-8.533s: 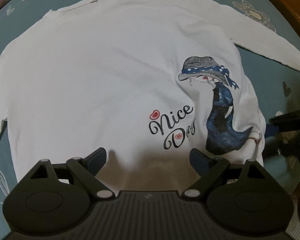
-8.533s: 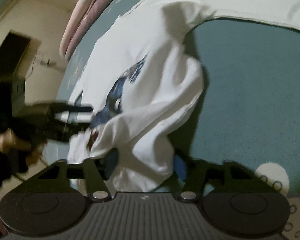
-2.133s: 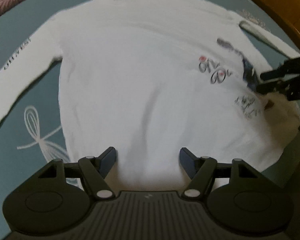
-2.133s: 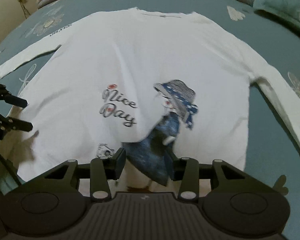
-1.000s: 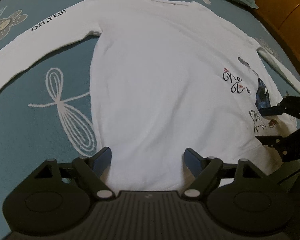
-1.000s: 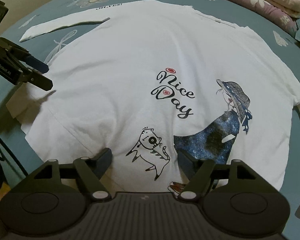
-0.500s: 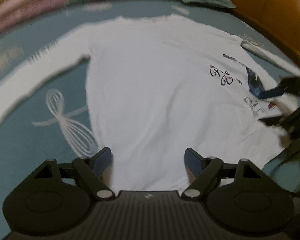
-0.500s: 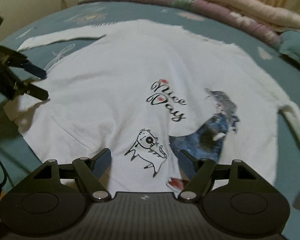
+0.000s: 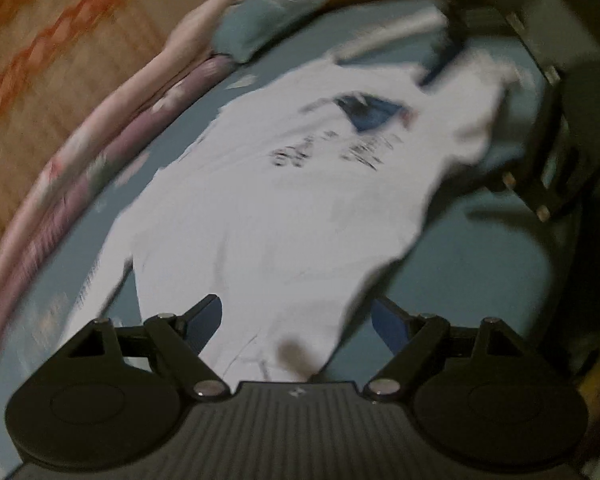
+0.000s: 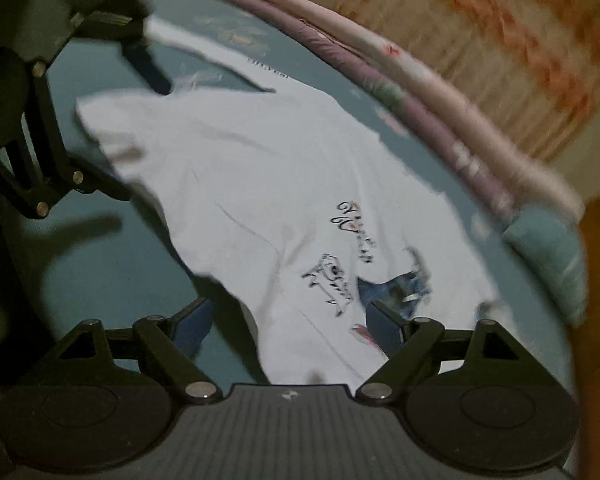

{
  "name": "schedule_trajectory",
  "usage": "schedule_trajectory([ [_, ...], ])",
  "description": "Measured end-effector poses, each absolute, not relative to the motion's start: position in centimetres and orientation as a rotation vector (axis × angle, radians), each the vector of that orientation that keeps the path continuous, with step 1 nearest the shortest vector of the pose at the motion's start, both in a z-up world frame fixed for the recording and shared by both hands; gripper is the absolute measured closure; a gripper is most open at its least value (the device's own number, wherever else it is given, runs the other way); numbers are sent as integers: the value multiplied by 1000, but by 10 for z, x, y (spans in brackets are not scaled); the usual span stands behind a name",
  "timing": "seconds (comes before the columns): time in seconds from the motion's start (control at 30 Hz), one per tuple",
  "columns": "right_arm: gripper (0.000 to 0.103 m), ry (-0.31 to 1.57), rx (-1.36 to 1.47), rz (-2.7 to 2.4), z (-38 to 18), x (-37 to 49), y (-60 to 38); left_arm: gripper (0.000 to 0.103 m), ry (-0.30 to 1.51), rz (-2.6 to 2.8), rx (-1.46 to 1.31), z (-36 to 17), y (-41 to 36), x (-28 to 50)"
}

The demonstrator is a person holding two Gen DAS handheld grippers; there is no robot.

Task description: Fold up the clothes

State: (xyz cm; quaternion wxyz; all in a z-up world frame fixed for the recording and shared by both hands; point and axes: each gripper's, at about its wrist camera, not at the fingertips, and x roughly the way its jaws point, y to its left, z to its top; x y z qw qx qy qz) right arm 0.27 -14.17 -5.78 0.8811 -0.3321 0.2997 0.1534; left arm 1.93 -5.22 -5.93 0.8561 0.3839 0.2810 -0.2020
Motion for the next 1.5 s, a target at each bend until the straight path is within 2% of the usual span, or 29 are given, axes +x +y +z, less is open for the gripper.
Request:
schedule_trajectory([
  [0.1,14,609,-764,269,-72,3,-137,20,525,-405,913,-72,-72,16],
  [0.2,9,581,-774,243,-75,6,-137,20,505,-402,955,-74,-87,20],
  [0.33,9,509,-873,181,-82,18,-125,19,472,-392,991,-77,-95,24],
  [0.47,9,441,-794,161,-63,25,-128,13,434,-372,1031,-82,-96,25],
  [0.63,9,426,-654,133,-43,35,-140,13,364,-329,1152,-89,-103,28],
  [0.73,9,437,-661,137,-46,33,-144,13,322,-258,1232,-97,-93,31],
  [0.8,9,452,-693,148,-54,32,-144,15,318,-225,1247,-100,-80,33],
  [0.9,10,476,-750,168,-71,29,-144,29,314,-208,1293,-105,-65,27],
  [0.93,11,475,-775,184,-75,27,-141,44,313,-221,1314,-107,-63,24],
  [0.97,24,473,-801,201,-79,24,-137,70,312,-234,1335,-110,-61,21],
  [1.0,44,472,-822,226,-82,21,-133,84,313,-250,1354,-111,-60,19],
  [1.03,54,480,-845,256,-84,20,-128,97,318,-270,1366,-111,-62,17],
  [1.07,75,489,-862,280,-86,19,-124,100,321,-291,1373,-111,-64,15],
  [1.1,90,498,-878,304,-87,19,-121,101,325,-309,1375,-110,-65,15],
  [1.2,96,526,-899,374,-88,16,-112,102,334,-355,1388,-104,-62,11],
  [1.37,96,582,-866,453,-78,6,-111,103,442,-442,1341,-94,-53,3],
  [1.43,93,624,-846,480,-76,4,-111,101,503,-476,1302,-91,-51,0],
  [1.5,87,671,-804,521,-69,1,-113,94,598,-524,1207,-81,-48,-1],
])
